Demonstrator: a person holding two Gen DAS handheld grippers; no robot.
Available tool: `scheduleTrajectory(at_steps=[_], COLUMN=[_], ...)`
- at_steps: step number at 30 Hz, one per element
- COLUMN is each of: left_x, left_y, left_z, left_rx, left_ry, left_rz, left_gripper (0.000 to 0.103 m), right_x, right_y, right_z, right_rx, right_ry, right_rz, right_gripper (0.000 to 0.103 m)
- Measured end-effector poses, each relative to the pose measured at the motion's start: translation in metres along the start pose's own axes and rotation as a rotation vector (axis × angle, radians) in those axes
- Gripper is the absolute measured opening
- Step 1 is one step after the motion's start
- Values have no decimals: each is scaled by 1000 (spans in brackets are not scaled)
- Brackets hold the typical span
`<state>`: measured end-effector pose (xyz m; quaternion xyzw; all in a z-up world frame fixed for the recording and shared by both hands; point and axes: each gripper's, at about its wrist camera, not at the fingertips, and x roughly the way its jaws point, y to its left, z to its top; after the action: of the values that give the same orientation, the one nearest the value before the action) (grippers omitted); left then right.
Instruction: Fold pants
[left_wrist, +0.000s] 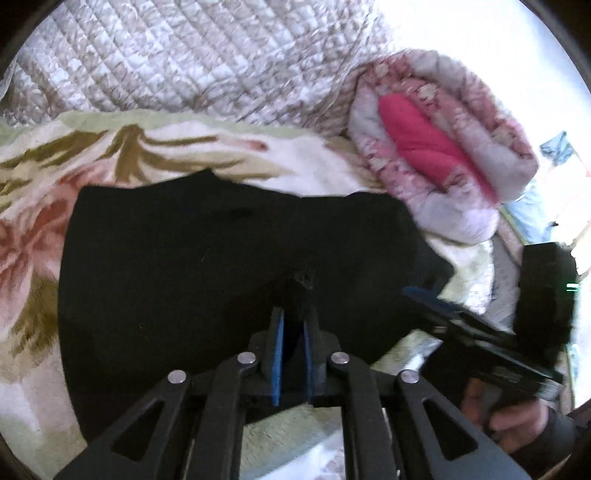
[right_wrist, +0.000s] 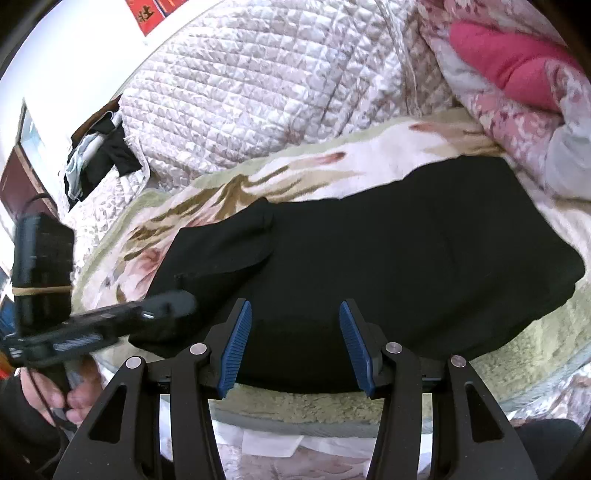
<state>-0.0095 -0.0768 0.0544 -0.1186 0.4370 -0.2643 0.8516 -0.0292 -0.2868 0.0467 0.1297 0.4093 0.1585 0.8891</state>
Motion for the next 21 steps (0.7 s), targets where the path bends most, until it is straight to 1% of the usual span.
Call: scheduleTrajectory(at_steps=[2,3,4,6,7,9,11,13,18,21], left_x=[-14,-22,-29,-39,-42,-46,-51,-54,-51,-47], left_y=[9,14,20,38,48,67,83,93,100,104], left_z=[2,2,3,3,3,2,1,0,-3,-5], left_rx=[-26,-35,-44,-73,-91,-122,-153,-166,-167,-173], left_ry=[-43,-65,-83,-110,-116,-118,-127,-135,-136,-127], left_rz=[-31,-24,-2,46,85,145,174,198,205,203], left_gripper=[12,12,12,12,12,12,12,12,12,12], right_x=[4,8,14,28,38,54,72,89,113,119], right_y=[2,3,4,6,9,12,13,14,23,23], right_z=[3,6,9,13,15,20,27,33,45,50], right_rx=[9,14,23,41,46,47,53,69,34,66], right_ry=[14,25,42,88,119,146,171,194,216,228], right_rz=[24,47,78,109,124,157,144,176,195,216], right_gripper=[50,50,50,50,50,50,50,50,50,50])
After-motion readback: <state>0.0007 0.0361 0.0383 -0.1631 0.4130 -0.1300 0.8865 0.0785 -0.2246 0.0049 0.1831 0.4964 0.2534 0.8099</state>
